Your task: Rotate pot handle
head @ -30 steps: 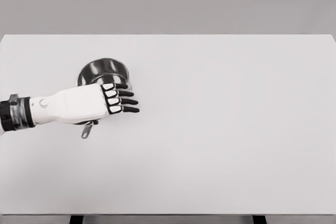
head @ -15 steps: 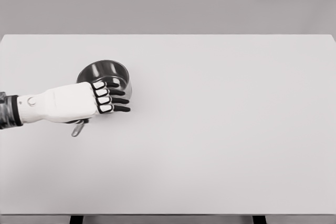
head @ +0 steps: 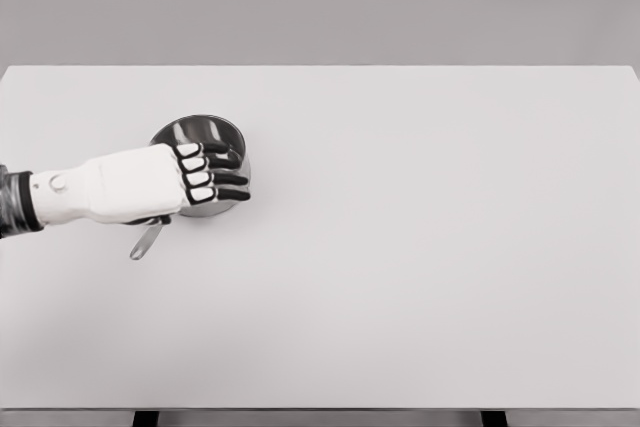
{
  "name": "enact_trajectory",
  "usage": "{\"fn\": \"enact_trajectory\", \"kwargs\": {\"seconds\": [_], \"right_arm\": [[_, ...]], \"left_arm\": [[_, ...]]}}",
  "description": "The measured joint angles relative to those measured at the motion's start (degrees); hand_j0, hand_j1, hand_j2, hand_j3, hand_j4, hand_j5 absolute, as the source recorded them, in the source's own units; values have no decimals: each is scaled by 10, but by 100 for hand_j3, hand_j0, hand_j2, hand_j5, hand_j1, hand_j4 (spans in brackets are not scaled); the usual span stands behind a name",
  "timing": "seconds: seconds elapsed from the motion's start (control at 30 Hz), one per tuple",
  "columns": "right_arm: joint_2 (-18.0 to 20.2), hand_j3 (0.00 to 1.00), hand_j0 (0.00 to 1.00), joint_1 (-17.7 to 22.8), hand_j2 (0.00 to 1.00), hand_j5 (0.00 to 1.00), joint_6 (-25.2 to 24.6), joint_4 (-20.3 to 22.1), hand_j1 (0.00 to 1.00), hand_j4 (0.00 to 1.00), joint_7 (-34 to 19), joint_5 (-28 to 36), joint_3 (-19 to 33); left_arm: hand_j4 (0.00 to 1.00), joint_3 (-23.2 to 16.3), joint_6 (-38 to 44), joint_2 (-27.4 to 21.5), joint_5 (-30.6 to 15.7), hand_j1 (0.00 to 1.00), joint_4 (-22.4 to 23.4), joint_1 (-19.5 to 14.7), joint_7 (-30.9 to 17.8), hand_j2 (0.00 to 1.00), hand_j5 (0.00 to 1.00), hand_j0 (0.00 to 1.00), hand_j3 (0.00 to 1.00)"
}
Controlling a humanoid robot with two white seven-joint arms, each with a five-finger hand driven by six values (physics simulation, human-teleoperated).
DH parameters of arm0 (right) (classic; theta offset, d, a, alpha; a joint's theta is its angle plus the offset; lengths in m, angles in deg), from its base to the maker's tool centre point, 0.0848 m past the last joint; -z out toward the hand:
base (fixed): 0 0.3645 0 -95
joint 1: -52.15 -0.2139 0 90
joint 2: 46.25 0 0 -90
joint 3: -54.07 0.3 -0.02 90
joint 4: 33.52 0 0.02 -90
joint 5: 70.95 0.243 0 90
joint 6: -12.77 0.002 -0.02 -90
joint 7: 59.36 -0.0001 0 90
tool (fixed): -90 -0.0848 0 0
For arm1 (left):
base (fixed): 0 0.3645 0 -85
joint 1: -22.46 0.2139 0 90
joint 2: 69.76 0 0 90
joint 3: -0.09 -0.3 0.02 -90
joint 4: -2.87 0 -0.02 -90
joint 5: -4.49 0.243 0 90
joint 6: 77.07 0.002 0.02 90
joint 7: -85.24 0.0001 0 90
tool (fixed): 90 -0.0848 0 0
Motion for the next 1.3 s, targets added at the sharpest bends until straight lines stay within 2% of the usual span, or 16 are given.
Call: {"fn": "enact_trajectory", "kwargs": {"seconds": [0.2, 0.53, 0.93, 1.3], "right_arm": [[0, 100, 100, 0, 100, 100, 0, 0, 100, 100, 1, 0, 0], [0, 100, 100, 0, 100, 100, 0, 0, 100, 100, 1, 0, -1], [0, 100, 100, 0, 100, 100, 0, 0, 100, 100, 1, 0, -1], [0, 100, 100, 0, 100, 100, 0, 0, 100, 100, 1, 0, -1]], "left_arm": [[100, -3, 0, 6, 2, 100, 0, 24, -2, 100, 100, 100, 100], [100, -5, 0, 27, 59, 100, 0, 23, -6, 100, 100, 100, 100], [100, -4, 0, 22, 94, 100, 0, 25, -7, 100, 100, 100, 100], [100, 2, 0, 11, 104, 100, 1, 25, -7, 100, 100, 100, 100]]}}
